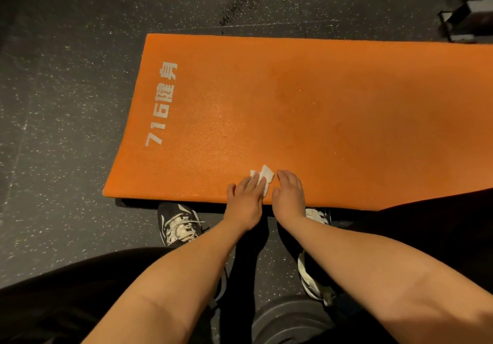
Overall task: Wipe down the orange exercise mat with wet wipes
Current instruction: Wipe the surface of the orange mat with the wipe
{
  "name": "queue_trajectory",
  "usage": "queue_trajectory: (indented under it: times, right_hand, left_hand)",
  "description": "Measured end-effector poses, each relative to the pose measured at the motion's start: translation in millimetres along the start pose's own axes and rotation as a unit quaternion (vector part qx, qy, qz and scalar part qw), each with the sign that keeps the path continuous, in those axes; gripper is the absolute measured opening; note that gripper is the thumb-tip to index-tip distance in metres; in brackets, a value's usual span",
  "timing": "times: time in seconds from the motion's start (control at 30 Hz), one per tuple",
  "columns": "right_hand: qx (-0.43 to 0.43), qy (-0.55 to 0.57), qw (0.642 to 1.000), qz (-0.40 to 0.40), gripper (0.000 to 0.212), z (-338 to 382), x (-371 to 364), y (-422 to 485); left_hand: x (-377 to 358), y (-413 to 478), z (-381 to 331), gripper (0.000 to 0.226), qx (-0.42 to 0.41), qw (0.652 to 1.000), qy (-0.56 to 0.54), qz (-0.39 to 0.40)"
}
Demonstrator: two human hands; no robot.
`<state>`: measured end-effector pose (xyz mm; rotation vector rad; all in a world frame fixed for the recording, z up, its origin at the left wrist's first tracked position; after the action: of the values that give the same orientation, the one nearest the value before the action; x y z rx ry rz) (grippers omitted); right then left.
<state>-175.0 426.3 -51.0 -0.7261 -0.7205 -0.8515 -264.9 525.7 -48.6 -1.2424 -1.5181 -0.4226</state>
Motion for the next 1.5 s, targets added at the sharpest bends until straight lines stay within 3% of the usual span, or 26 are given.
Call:
queue_trajectory:
  times: [0.07, 0.17, 0.23, 0.4, 0.5, 0.6, 0.67, 0.8, 0.9, 1.03, 1.1, 1.23, 1.33, 1.43, 1.5]
  right_hand:
    - [0.007, -0.012, 1.0, 0.007, 0.047, -1, -3, 1]
    - [0.006, -0.019, 1.0, 0.014, 0.046, -1, -5, 1]
    - [0.005, -0.018, 1.0, 0.016, 0.046, -2, -4, 1]
    - [0.002, -0.001, 1.0, 0.015, 0.049, 2, 0, 1]
    - [0.007, 0.001, 1.0, 0.003, 0.047, 11, 4, 2]
    - [0.052, -0.009, 0.998, 0.03, 0.047, 25, 2, 3]
    - [0.095, -0.034, 0.992, 0.07, 0.047, 35, -7, 2]
    - [0.155, -0.146, 0.967, 0.142, 0.056, 34, -28, -3]
    - [0.188, -0.202, 0.952, 0.136, 0.066, 24, -20, -1]
    - [0.043, -0.237, 0.967, 0.082, 0.064, -8, 12, 17]
    - [0.012, -0.238, 0.967, 0.087, 0.063, -15, 17, 17]
    - [0.102, -0.218, 0.965, 0.105, 0.067, 9, -1, -5]
    - [0.171, -0.194, 0.952, 0.164, 0.067, 23, -18, -18]
    - [0.197, -0.197, 0.941, 0.193, 0.064, 17, -14, -14]
    - [0.167, -0.207, 0.949, 0.167, 0.064, 5, -3, -9]
  left_hand:
    - [6, 2, 19, 0.056, 0.038, 0.999, 0.022, -0.016]
    - [18, 0, 51, 0.053, 0.161, 0.986, 0.018, -0.042]
    - [19, -3, 52, 0.053, 0.179, 0.983, 0.014, -0.043]
    - [2, 1, 0, 0.055, 0.05, 0.999, -0.01, -0.01]
    - [0, 5, -8, 0.06, -0.006, 0.997, -0.08, -0.004]
    - [11, 3, 5, 0.062, -0.002, 0.975, -0.219, -0.025]
    - [17, -1, 20, 0.057, 0.031, 0.966, -0.251, -0.06]
    - [15, -6, 43, 0.049, 0.053, 0.983, -0.169, -0.04]
    - [13, -8, 44, 0.05, 0.053, 0.988, -0.14, -0.026]
    - [13, -10, 39, 0.049, 0.051, 0.991, -0.12, -0.037]
    - [13, -10, 39, 0.046, 0.049, 0.993, -0.105, -0.037]
    - [12, -10, 35, 0.029, 0.051, 0.994, -0.084, -0.053]
    - [13, -9, 36, 0.022, 0.056, 0.992, -0.087, -0.067]
    - [13, -8, 37, 0.019, 0.064, 0.991, -0.092, -0.071]
    - [14, -7, 36, 0.014, 0.071, 0.99, -0.099, -0.074]
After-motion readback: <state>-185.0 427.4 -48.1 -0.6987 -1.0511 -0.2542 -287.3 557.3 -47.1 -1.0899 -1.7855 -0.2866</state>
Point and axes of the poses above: each hand's wrist, its own y-axis towards the middle knuckle, its own x-axis out of the back of the hand, z = x × y, the point moved 3 cm from there along y, towards the middle knuckle, and after that the axes turned 5 degrees about -z, right-handed, at the moved point
